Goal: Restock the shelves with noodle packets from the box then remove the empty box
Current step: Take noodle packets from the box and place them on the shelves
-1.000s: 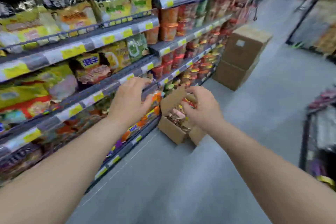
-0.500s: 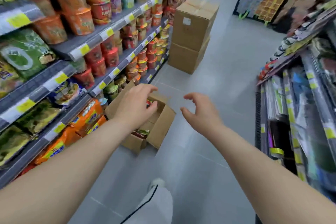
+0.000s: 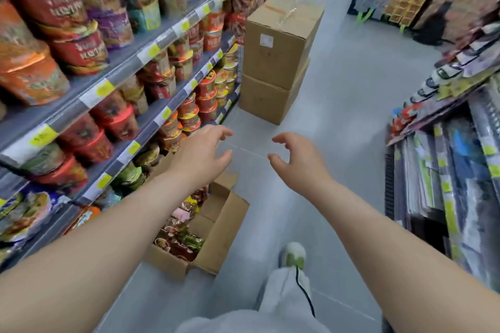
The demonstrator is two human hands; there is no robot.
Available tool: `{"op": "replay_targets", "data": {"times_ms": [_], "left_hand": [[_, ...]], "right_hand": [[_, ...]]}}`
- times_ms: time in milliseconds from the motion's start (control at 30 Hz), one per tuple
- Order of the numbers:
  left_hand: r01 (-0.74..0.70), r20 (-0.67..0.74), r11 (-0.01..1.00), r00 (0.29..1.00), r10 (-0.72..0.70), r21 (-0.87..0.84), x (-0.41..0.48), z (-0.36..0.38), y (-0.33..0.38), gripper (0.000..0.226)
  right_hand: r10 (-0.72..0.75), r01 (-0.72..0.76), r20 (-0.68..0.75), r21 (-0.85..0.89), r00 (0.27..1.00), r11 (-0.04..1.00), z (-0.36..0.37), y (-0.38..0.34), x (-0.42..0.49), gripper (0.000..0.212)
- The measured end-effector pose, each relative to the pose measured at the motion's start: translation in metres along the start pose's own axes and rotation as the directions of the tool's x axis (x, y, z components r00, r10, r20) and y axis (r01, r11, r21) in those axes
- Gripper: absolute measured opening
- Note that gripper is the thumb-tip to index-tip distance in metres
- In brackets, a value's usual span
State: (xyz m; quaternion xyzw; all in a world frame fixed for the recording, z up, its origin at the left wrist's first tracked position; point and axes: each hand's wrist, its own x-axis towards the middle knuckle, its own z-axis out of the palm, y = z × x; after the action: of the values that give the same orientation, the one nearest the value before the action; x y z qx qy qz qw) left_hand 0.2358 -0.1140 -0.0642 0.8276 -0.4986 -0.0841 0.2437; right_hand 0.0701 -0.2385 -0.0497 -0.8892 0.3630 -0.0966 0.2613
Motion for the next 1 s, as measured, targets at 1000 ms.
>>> {"op": "replay_targets", "data": {"times_ms": [1000], "left_hand": [[0.722, -0.247, 0.646, 0.598, -0.762, -0.247, 0.235, -0.012, -0.142, 0.019]], "right_hand": [[-0.680, 0.731, 0.541, 0.165, 0.495, 0.663, 0.069, -0.095, 0.443, 0.038]]}}
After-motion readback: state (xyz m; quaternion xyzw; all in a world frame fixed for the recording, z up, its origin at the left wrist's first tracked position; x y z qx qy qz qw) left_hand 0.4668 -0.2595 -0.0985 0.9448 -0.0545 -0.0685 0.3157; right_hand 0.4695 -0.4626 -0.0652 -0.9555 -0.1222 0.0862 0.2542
